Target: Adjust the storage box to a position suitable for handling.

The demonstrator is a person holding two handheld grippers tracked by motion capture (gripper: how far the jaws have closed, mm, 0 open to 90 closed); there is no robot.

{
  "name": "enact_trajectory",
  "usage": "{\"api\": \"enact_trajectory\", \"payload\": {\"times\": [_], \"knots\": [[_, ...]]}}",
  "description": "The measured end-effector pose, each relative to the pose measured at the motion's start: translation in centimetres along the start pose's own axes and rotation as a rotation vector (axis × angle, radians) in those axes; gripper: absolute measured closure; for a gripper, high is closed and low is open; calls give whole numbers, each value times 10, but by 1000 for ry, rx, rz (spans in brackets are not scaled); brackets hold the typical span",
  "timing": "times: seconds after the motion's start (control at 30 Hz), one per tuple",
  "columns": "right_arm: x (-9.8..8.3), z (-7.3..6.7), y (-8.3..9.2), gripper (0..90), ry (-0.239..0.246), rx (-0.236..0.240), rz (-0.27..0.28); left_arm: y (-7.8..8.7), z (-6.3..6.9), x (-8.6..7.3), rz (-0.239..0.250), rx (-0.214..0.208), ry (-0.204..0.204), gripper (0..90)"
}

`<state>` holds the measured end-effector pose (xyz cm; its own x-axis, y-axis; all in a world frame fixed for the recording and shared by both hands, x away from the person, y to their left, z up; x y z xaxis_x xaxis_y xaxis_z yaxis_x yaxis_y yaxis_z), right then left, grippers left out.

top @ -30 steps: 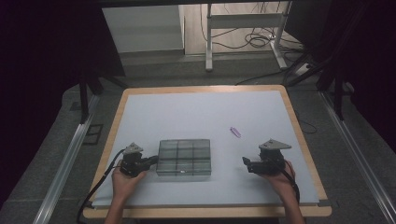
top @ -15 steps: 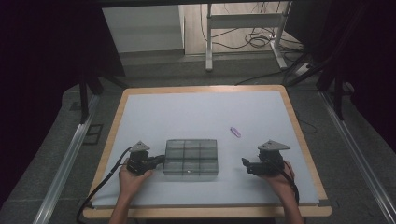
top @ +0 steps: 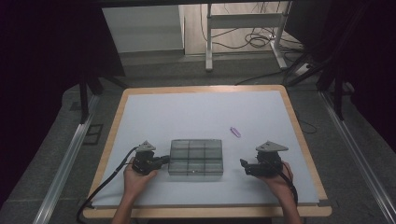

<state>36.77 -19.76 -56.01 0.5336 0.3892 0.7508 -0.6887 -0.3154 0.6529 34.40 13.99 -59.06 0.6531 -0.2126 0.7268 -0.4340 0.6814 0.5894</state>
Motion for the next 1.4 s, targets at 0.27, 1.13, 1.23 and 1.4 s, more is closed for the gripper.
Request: {"api": "enact_trajectory", "payload": {"times": [0.27,1.13,1.23,1.4], "knots": [[0,1,1,158,2,0,3,-4,5,1,-3,8,-19,900],[1,-4,-4,158,7,14,2,40,21,-4,77,-24,-42,900],[3,-2,-2,158,0,7,7,44,24,-8,81,-32,-43,900],[5,0,-2,158,3,-2,12,46,29,-17,77,-41,-31,900]]}}
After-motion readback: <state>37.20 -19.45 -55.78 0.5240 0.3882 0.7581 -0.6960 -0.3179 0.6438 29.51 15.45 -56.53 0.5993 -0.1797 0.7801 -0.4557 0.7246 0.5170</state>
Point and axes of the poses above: each handheld gripper's, and its own axes: y roughly backward along the jaws, x roughly out of its top, z roughly to its right, the point moved 8 cm from there along -y, roughly forward along the jaws, and after that the axes turned 6 degrees about -x, right-handed, at the moved point
